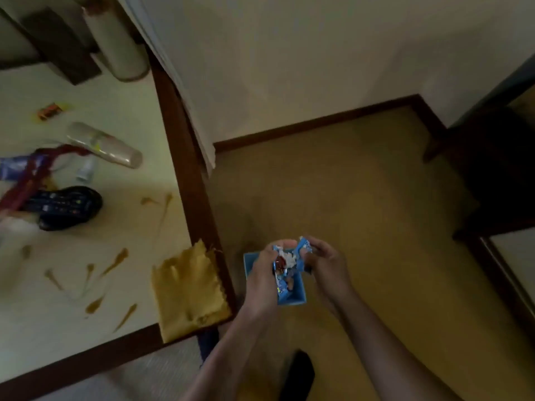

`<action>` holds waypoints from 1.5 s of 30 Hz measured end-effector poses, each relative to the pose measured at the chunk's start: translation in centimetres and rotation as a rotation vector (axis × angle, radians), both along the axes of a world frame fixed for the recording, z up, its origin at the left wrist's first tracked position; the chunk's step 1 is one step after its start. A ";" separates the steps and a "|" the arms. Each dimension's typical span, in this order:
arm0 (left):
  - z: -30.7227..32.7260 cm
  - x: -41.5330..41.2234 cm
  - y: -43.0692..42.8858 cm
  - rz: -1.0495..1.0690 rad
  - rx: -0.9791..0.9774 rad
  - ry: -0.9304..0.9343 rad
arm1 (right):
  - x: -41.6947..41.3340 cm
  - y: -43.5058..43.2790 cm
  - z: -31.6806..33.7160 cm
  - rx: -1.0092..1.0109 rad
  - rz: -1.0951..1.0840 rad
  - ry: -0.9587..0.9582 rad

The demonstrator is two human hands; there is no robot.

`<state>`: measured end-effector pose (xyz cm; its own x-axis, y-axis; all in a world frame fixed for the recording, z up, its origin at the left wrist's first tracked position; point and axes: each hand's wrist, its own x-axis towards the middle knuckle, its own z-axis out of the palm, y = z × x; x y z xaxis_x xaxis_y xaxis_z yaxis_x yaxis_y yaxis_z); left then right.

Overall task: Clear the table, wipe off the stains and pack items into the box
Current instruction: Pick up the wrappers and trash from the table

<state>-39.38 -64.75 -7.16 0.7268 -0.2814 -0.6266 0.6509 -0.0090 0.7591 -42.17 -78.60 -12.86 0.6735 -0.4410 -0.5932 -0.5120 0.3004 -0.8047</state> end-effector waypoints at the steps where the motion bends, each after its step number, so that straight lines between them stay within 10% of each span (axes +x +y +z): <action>1: -2.9 -0.8 -1.3 0.008 0.030 0.036 | -0.8 -1.0 -2.4 0.008 -0.017 0.030; 16: -45.5 -0.3 -4.1 0.020 0.406 0.176 | -1.0 0.8 -39.1 0.126 -0.075 0.284; 23: -50.6 0.3 -2.8 -0.073 0.462 0.178 | -0.6 1.0 -45.3 0.172 -0.028 0.330; 32: -39.1 -1.6 -3.5 -0.181 0.586 -0.118 | -2.2 -1.2 -33.7 -0.225 0.158 0.168; 45: -1.0 -2.3 3.3 -0.064 0.412 -0.515 | -1.0 3.9 3.0 -0.656 0.327 -0.165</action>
